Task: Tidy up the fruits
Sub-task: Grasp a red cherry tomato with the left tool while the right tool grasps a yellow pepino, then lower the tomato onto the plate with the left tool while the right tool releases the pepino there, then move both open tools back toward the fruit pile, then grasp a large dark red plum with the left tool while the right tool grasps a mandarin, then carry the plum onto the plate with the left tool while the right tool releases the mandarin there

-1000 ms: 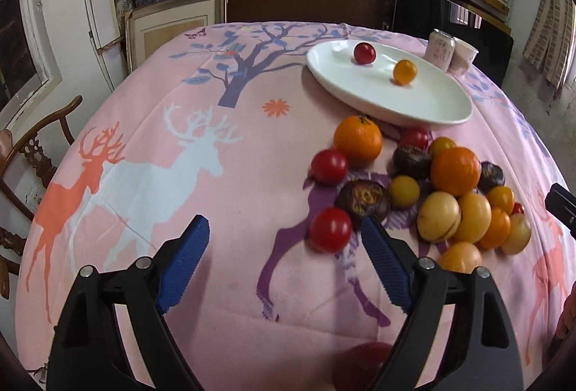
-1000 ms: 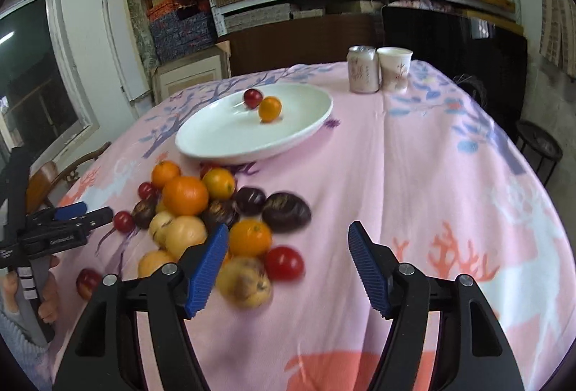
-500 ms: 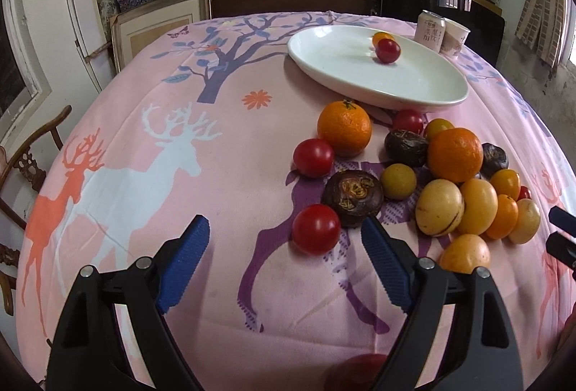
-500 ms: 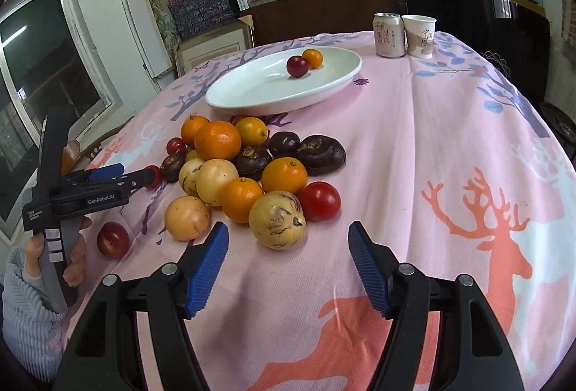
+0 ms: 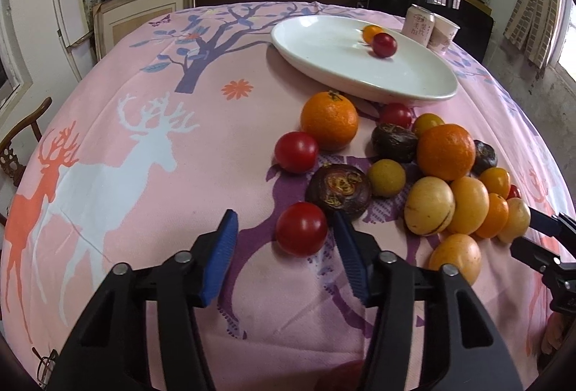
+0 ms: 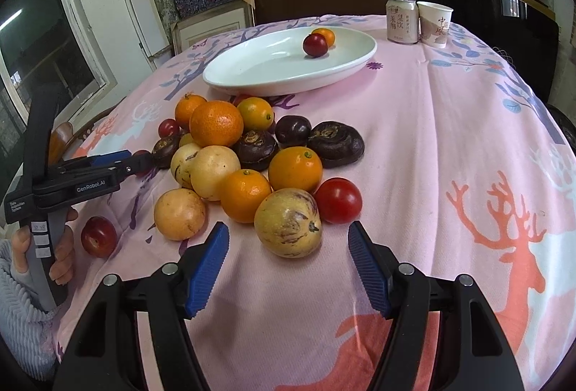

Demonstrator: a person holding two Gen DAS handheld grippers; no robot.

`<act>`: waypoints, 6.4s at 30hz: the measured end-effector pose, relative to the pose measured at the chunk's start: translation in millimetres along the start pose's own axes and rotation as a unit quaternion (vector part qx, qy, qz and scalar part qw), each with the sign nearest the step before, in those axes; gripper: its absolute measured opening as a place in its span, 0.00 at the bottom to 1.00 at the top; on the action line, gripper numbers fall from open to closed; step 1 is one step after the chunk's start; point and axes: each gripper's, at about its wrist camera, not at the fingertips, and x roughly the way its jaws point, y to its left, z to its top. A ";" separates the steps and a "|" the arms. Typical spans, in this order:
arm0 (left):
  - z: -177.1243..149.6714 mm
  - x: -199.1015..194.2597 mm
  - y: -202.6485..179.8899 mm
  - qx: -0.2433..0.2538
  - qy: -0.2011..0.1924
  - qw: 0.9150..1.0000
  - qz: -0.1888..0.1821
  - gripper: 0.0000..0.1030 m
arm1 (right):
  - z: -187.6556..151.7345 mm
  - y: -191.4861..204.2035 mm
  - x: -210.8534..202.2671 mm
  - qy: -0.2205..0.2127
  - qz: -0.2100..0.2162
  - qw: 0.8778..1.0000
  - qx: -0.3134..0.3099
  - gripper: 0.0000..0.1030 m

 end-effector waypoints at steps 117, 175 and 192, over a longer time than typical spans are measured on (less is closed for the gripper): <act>-94.8 -79.5 -44.1 0.070 -0.024 0.996 -0.052 0.73 | -11.8 -13.4 -34.0 -0.076 0.022 0.996 0.044 0.65; 133.0 -41.1 -30.6 0.018 -0.085 0.996 -0.033 0.39 | 152.6 -11.5 -41.9 -0.126 -0.015 0.992 0.001 0.36; 154.0 77.8 -30.0 -0.002 0.001 0.999 -0.034 0.40 | 167.7 -13.0 89.9 -0.018 -0.020 1.000 -0.012 0.37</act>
